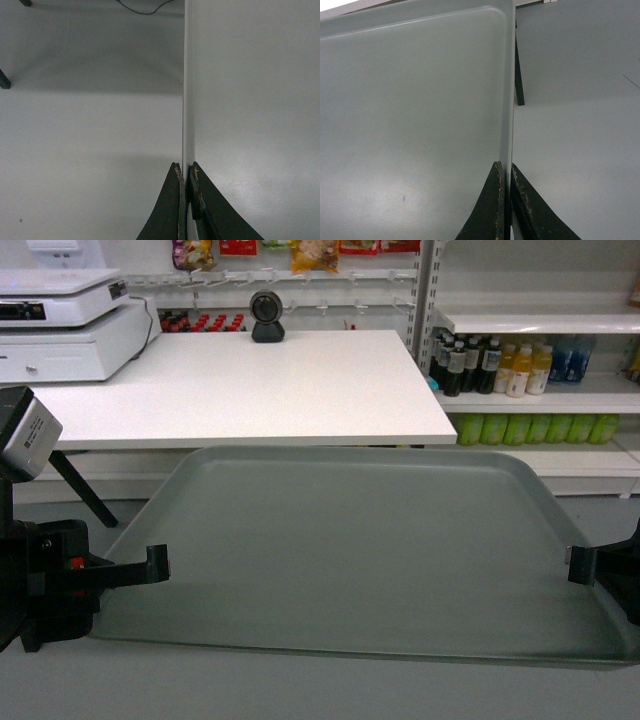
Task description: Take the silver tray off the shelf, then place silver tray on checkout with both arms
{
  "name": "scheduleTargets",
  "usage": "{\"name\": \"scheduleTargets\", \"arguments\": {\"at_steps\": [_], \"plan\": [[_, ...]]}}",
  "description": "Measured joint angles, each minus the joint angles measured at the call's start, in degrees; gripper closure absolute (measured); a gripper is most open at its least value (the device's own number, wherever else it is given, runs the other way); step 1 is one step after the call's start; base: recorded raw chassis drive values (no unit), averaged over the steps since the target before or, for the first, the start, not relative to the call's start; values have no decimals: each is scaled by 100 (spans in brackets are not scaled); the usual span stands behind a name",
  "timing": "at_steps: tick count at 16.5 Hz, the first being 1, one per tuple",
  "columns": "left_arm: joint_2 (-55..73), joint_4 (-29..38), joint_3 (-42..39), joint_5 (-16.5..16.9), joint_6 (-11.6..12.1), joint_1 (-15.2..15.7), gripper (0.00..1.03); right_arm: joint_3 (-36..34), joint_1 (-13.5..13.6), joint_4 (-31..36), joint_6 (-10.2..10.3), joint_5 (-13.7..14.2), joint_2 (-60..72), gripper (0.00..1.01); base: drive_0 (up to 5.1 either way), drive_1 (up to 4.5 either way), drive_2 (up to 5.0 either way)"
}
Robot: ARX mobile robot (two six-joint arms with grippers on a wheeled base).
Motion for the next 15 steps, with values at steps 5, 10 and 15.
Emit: {"name": "scheduleTargets", "arguments": {"at_steps": [5,10,15], "plan": [[2,-2,0,-2,0,0,100,0,0,17,2,2,2,98,-490,282,205],[4,-44,-2,2,0,33,100,0,31,-17,48,4,2,98,-11,157,-178],[0,-28,-2,-4,0,28,100,0,31,-11,48,15,-11,98,-15,412,-442]]}}
